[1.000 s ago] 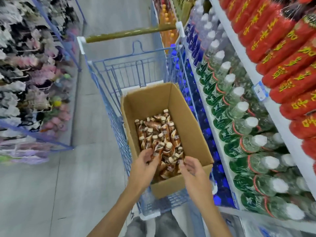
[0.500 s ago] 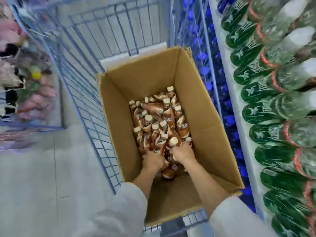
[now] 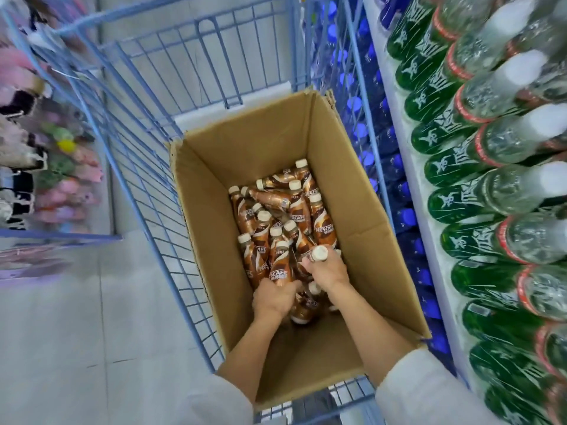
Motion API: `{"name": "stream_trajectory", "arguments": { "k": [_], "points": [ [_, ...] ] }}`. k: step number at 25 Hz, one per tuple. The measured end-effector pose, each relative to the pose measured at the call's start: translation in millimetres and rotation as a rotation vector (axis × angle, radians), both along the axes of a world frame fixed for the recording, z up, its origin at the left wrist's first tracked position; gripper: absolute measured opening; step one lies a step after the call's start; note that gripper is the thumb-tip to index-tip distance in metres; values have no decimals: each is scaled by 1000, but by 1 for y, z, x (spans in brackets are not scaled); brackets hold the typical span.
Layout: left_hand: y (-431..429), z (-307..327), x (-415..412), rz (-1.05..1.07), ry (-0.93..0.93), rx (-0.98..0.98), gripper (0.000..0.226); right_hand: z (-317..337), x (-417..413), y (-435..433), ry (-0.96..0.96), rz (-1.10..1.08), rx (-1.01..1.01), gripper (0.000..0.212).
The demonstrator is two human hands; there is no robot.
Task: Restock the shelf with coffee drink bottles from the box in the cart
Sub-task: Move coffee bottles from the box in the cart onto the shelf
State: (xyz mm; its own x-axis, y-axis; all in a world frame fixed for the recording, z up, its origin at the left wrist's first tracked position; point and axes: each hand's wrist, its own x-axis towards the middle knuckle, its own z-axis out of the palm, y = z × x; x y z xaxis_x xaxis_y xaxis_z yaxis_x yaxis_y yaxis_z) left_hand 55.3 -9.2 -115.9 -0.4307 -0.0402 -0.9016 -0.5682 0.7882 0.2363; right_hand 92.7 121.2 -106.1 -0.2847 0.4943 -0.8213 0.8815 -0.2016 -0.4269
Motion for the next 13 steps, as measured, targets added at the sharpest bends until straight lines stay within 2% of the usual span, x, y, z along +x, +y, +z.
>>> {"name": "stream_trajectory", "arguments": {
  "k": [3,7,11,13],
  "points": [
    [-8,56,1,159,74,147,72,58,15,18,170,-16,14,38],
    [-24,137,10,148,246,326,65,145,46,30,412,-48,61,34],
    [-41,207,22,161,278,627,37,228,78,10,619,-287,1,28],
    [-49,237,27,98,252,779,33,262,95,-11,672,-371,12,38]
  ]
}}
